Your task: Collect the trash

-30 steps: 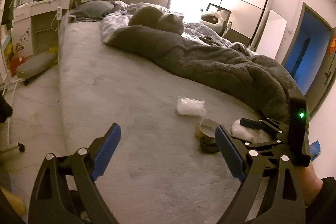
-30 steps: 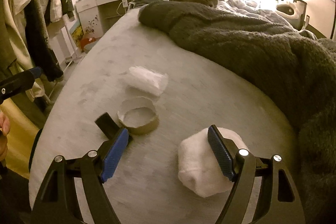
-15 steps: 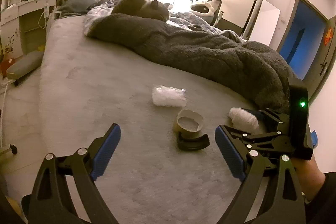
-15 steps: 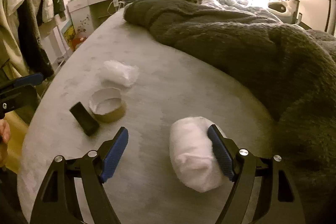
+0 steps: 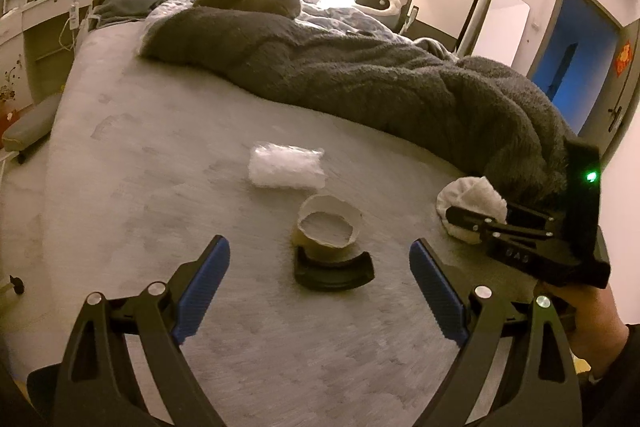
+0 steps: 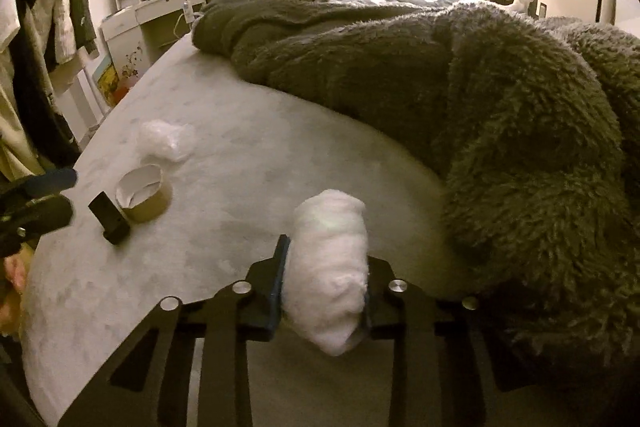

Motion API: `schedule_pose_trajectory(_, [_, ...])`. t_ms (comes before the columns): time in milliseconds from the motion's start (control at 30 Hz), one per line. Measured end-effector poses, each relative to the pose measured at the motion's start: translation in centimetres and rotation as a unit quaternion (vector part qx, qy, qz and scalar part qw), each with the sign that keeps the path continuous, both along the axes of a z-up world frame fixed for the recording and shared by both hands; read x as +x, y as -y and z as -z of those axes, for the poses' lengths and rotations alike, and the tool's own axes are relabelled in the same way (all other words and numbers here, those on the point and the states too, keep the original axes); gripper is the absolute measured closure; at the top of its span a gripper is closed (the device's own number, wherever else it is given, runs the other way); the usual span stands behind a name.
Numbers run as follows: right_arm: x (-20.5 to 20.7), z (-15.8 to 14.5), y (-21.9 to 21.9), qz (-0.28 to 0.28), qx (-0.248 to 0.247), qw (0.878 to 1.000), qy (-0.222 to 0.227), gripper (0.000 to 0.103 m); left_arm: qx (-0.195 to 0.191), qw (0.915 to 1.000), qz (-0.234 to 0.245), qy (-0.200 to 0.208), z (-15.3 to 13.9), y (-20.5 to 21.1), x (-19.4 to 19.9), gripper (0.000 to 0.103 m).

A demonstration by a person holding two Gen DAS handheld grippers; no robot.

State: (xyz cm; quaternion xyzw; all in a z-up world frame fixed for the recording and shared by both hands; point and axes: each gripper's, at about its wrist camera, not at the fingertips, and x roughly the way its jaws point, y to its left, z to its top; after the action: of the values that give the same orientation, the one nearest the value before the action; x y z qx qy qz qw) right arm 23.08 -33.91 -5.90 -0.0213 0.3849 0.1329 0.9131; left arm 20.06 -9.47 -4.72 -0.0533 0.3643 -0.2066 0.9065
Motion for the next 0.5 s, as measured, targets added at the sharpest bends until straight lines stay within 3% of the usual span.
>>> schedule_pose_trajectory(300, [-1.3,-1.6,1.3,-0.016,0.045,0.998,0.03,0.075,0.042,0.9991,0.005,-0.009,1.5,2.7,0.5,0.022])
schedule_pose_trajectory(500, [-1.6,-1.6,1.7,-0.026,0.046,0.998,0.033,0.075,0.063,0.9978,-0.007,-0.02,2.4,3.3,1.1,0.038])
